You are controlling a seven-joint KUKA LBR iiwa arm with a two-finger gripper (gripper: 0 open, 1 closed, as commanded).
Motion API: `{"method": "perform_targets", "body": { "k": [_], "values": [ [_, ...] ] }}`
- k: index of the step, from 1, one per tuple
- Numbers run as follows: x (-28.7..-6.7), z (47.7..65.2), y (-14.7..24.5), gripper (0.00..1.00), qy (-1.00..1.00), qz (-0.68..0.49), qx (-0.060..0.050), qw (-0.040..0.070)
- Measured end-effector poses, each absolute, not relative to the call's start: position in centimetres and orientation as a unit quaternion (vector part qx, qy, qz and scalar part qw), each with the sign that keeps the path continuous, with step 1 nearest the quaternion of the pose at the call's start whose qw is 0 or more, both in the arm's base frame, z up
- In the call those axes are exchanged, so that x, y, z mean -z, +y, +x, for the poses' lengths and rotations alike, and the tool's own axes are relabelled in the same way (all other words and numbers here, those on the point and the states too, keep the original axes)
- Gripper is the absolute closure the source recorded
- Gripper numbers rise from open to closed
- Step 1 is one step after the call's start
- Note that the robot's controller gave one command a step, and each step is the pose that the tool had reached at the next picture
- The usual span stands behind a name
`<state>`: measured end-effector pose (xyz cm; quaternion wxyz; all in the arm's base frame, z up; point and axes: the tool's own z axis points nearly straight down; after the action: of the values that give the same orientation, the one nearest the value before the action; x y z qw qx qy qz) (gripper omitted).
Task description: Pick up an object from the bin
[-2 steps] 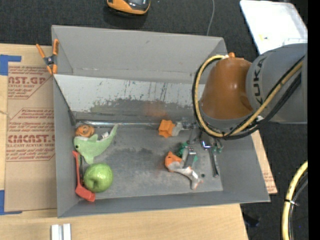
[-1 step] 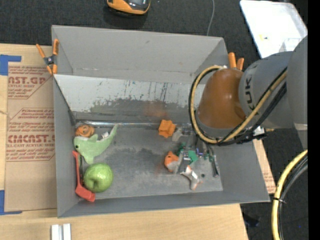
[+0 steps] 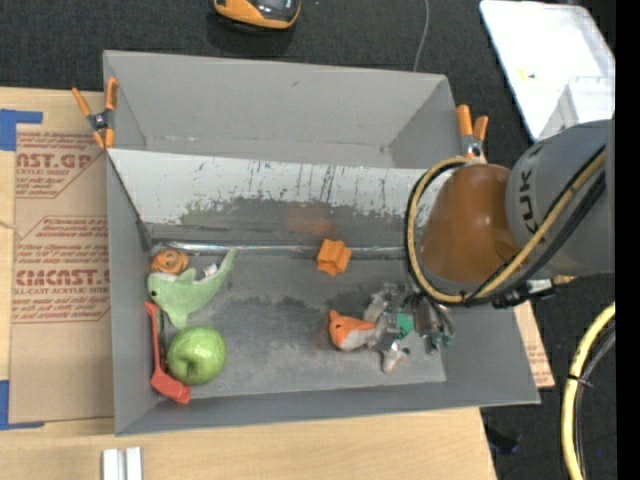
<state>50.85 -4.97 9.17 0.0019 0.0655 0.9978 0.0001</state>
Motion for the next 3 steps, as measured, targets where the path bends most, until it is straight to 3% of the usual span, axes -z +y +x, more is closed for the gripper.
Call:
{"method": "perform_targets", "body": {
  "k": [1,2,3],
  "values": [
    [-9.2,50.8,-5.0,1.0,0.998,0.065,0.0,0.002],
    [-7.9,49.3,-4.8,1.0,1.0,0.023,0.001,0.006],
    [-7.3,48.9,-5.4,1.0,1.0,0.0,-0.001,0.006]
  ]
}}
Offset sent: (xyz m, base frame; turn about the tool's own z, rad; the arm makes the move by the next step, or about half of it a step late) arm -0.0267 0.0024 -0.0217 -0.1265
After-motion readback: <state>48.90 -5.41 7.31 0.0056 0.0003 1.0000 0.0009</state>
